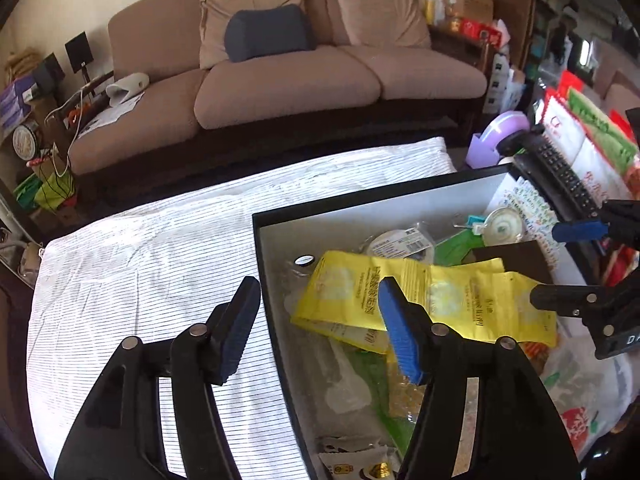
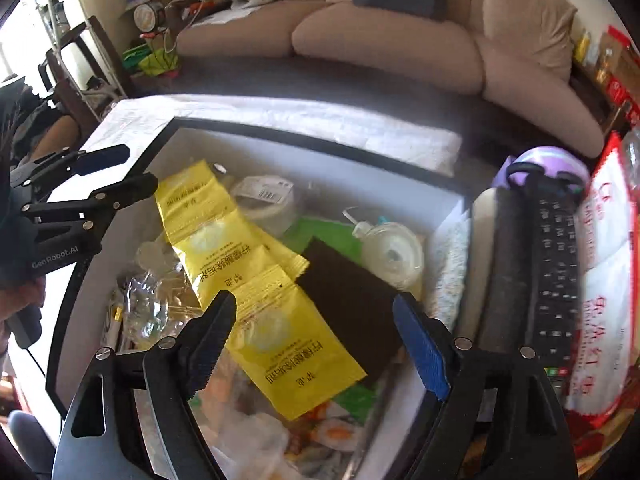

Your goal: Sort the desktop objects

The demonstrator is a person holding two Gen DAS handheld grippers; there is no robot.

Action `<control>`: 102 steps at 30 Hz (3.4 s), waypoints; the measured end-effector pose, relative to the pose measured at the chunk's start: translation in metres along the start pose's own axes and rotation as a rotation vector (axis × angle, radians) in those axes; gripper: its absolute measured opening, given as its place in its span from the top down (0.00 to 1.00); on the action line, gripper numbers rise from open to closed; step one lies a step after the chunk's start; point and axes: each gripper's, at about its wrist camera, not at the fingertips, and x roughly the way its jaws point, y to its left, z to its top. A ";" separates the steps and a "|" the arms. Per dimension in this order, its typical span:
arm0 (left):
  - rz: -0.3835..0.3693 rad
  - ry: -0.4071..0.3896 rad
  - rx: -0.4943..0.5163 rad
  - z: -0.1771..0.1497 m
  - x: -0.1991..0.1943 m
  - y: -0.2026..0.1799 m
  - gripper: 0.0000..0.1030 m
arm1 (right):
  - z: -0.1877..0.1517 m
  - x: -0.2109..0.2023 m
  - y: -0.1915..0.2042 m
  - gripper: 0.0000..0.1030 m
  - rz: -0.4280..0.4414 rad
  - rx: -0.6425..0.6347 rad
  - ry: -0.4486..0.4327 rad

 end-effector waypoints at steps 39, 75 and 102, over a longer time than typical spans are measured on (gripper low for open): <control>0.019 -0.087 -0.271 -0.253 -0.198 -0.036 0.00 | -0.241 -0.136 0.128 0.00 -0.098 0.199 -0.370; 0.181 0.077 -0.268 -0.305 -0.091 -0.082 0.00 | -0.303 -0.004 0.109 0.00 -0.237 0.297 -0.146; 0.150 0.078 -0.239 -0.310 -0.094 -0.081 0.00 | -0.312 -0.010 0.102 0.00 -0.242 0.296 -0.143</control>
